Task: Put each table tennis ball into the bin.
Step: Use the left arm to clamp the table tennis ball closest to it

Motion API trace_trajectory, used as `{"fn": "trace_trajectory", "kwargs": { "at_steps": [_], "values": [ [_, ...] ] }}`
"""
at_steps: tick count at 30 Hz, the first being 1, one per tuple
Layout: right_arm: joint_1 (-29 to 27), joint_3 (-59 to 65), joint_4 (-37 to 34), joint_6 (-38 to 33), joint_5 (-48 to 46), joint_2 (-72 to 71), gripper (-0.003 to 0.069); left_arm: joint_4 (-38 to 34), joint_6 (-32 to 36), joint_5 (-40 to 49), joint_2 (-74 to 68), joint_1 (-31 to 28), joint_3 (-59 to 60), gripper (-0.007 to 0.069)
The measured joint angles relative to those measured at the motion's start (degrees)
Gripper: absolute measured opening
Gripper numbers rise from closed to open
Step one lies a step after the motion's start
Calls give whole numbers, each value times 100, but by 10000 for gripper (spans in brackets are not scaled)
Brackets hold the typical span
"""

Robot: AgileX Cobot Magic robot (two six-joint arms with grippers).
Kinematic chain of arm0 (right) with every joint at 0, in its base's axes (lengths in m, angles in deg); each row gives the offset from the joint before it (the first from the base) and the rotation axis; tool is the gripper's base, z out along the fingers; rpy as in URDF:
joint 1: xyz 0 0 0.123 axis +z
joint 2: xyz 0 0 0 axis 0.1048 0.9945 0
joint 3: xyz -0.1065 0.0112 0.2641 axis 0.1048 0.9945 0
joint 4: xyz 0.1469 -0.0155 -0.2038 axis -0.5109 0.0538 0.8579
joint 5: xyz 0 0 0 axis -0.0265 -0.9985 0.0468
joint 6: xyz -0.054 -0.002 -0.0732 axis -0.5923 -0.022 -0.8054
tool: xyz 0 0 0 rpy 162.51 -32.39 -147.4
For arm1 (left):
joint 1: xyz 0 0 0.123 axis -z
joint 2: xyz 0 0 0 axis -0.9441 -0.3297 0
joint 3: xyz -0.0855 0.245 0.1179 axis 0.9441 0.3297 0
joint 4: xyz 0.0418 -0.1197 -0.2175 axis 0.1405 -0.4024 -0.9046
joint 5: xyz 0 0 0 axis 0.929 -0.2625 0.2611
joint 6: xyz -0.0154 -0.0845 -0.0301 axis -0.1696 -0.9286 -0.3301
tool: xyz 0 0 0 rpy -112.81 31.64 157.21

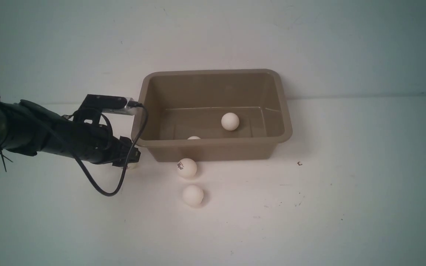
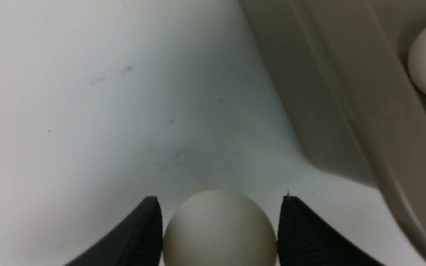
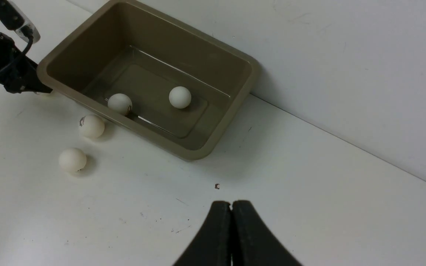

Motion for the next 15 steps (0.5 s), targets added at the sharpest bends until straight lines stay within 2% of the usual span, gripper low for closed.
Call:
{"fn": "trace_trajectory", "kwargs": {
  "at_steps": [7,15],
  "values": [
    [0,0,-78,0,0,0,-16,137,-188,5,0,0,-7,351],
    [0,0,-84,6,0,0,-16,695,-746,132,6,0,-47,352]
  ]
}}
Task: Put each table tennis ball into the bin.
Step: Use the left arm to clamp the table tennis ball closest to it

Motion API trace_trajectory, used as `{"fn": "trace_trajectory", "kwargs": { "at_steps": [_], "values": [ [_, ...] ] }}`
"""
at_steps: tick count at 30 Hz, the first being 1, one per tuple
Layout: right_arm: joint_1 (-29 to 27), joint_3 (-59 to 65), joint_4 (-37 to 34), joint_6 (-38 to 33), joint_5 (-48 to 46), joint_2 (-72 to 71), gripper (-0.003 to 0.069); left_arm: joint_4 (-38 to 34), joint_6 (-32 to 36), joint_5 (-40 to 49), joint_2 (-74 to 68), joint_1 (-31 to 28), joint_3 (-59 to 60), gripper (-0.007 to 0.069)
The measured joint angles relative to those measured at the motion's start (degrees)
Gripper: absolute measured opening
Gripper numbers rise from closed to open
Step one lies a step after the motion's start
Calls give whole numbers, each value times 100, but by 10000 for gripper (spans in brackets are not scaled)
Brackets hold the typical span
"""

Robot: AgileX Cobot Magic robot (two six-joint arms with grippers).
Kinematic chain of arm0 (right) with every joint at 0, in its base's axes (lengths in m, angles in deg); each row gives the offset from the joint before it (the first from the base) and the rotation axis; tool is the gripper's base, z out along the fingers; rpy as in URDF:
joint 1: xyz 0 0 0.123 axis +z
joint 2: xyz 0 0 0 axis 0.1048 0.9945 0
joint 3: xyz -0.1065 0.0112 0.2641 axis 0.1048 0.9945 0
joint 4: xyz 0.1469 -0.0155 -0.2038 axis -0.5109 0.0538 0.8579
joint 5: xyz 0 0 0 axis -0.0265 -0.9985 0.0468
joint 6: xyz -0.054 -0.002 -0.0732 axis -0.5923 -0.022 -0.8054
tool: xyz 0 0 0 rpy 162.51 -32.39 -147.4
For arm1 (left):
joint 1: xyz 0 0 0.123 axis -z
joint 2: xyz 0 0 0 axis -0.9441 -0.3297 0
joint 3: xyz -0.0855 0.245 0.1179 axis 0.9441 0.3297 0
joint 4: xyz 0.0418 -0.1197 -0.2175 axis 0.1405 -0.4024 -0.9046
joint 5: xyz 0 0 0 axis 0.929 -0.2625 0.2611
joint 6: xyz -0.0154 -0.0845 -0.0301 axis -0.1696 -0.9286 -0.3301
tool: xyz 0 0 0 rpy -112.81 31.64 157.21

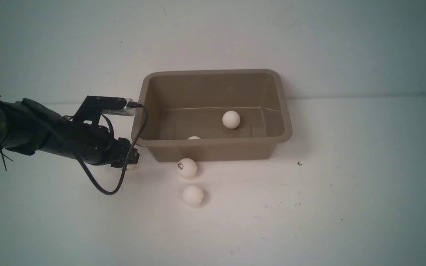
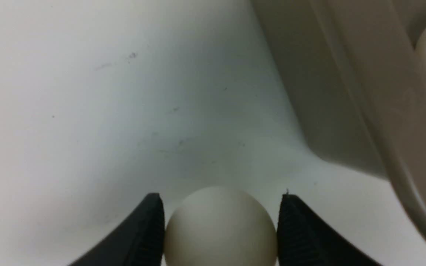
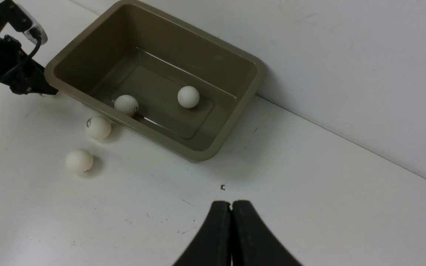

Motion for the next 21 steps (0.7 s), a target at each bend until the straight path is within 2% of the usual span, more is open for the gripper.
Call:
{"fn": "trace_trajectory", "kwargs": {
  "at_steps": [10,14,21],
  "values": [
    [0,0,0,0,0,0,-16,591,-657,341,75,-102,-11,352],
    [0,0,0,0,0,0,-16,1017,-931,754,242,-314,12,352],
    [0,0,0,-5,0,0,-17,1552,-1344,1135,1240,-691,33,352]
  ]
}}
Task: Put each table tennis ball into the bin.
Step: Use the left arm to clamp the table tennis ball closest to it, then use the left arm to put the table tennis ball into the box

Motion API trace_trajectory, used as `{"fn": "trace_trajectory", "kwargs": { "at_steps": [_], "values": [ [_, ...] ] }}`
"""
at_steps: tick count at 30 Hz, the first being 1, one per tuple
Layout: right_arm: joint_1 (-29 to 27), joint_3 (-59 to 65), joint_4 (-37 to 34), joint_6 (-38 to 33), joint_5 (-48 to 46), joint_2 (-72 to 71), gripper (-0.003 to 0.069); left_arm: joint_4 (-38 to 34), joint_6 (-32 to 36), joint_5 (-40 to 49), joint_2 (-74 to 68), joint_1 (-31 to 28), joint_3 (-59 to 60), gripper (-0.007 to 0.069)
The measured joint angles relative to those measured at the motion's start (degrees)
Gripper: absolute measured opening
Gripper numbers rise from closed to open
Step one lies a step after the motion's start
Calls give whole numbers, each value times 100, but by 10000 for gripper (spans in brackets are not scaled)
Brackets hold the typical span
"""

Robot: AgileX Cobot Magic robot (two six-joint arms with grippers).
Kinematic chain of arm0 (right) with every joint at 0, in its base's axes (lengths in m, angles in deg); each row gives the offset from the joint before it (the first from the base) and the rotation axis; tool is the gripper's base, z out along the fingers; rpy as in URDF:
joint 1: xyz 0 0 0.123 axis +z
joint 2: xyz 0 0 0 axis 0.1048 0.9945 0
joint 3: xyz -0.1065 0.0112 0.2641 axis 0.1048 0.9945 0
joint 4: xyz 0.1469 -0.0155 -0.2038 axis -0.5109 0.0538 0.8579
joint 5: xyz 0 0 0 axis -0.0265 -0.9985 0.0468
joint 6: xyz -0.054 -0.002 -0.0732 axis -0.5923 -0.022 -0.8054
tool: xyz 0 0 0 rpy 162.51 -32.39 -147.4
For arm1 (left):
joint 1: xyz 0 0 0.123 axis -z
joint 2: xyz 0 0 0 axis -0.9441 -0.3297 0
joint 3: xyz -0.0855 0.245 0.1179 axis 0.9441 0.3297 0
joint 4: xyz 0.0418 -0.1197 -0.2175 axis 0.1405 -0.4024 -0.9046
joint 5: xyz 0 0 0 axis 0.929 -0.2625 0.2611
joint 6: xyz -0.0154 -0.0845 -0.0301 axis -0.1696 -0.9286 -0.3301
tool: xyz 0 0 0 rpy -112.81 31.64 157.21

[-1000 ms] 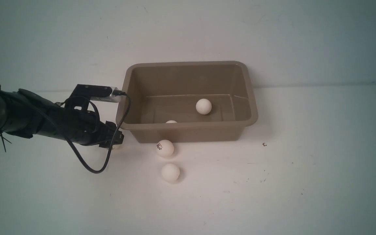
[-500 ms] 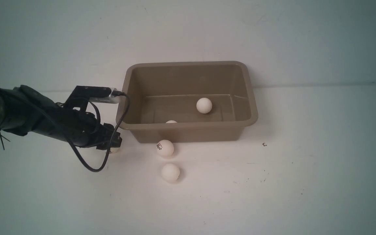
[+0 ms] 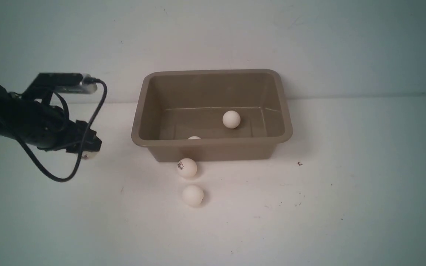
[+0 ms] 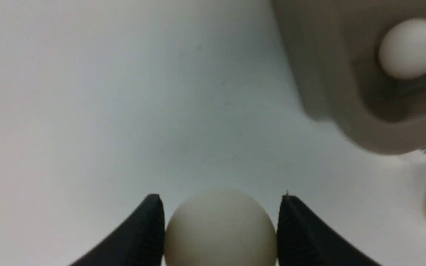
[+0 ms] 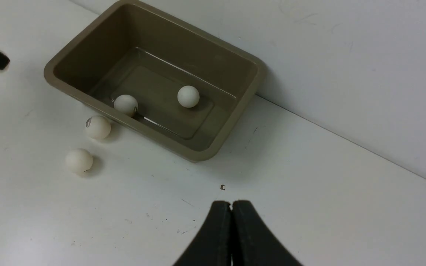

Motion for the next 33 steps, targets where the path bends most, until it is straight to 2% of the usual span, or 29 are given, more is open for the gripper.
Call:
{"fn": "trace_trajectory", "kwargs": {
  "at_steps": [4,9,13,18,21,23,28,33],
  "values": [
    [0,0,0,0,0,0,-17,-3,-22,7,594,158,-36,352],
    [0,0,-6,-5,0,0,-17,1,-84,-155,810,785,-474,352],
    [0,0,-19,-18,0,0,-17,102,-324,-370,101,1508,-1340,352],
    [0,0,-77,-23,0,0,-17,307,-282,-135,-770,1682,-2134,352],
    [0,0,-141,-32,0,0,-17,324,-30,17,-1118,1680,-2362,352],
    [0,0,-160,-52,0,0,-17,294,106,47,-1215,1680,-2395,372],
    [0,0,-167,-108,0,0,-17,252,286,72,-1212,1680,-2478,509],
    [0,0,-171,-132,0,0,-17,303,109,986,-835,1668,-2894,531]
  ]
}}
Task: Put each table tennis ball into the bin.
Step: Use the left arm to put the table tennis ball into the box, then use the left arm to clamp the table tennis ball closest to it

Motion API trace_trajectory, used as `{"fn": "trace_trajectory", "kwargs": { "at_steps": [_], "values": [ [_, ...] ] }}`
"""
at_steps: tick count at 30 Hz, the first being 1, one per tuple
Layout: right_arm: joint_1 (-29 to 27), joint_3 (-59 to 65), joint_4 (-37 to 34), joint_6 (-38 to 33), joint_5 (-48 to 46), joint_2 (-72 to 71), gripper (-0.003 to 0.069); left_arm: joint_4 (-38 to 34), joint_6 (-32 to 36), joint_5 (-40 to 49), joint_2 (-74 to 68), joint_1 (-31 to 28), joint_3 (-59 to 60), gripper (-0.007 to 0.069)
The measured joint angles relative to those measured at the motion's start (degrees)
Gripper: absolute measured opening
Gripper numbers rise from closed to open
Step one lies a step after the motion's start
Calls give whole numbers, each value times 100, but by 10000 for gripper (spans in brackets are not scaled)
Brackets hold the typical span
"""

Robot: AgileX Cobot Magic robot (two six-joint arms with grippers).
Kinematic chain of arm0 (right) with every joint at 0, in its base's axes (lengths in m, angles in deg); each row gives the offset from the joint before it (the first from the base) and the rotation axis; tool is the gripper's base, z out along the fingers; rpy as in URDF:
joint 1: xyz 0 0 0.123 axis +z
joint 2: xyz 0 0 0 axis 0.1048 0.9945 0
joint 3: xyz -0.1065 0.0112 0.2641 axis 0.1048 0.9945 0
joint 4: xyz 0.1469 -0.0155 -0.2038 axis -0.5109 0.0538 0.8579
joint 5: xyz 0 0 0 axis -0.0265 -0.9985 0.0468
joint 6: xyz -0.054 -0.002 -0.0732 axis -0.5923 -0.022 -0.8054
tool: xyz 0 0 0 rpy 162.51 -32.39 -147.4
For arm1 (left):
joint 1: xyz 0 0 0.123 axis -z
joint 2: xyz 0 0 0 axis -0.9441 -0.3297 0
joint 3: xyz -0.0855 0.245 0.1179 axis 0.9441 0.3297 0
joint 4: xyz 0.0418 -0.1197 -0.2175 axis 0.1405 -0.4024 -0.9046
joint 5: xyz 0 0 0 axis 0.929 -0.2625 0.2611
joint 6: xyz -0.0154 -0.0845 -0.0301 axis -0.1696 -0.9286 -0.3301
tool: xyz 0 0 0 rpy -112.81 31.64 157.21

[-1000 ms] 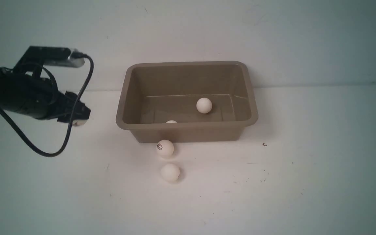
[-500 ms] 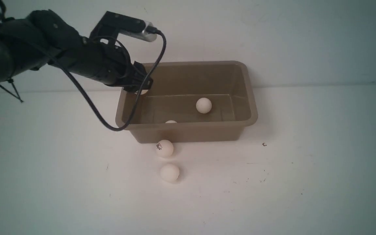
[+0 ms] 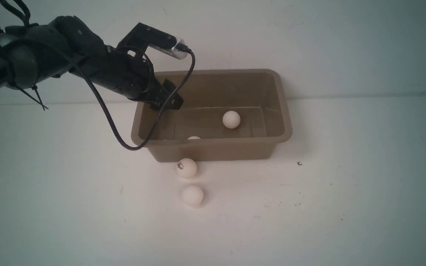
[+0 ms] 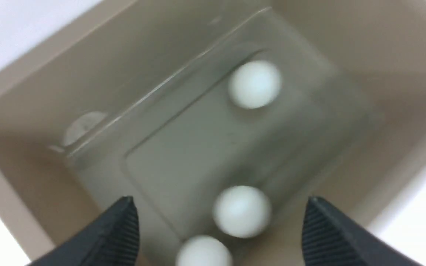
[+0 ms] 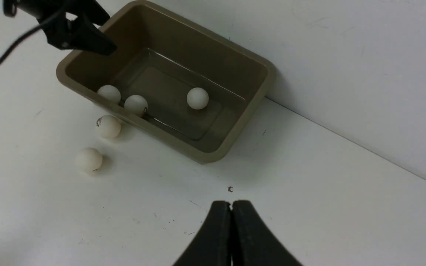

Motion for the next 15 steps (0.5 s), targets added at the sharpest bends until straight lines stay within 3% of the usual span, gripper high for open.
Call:
{"fn": "trace_trajectory", "kwargs": {
  "at_steps": [4,6,10,15],
  "values": [
    [0,0,0,-1,0,0,-17,267,-801,1375,604,11,-254,503],
    [0,0,0,-1,0,0,-17,851,-1362,2157,923,79,-236,479],
    [0,0,-15,-19,0,0,-17,1914,-2401,2356,1159,371,348,444],
    [0,0,-135,-19,0,0,-17,2036,-3152,2177,1318,1237,1414,436]
  ]
}}
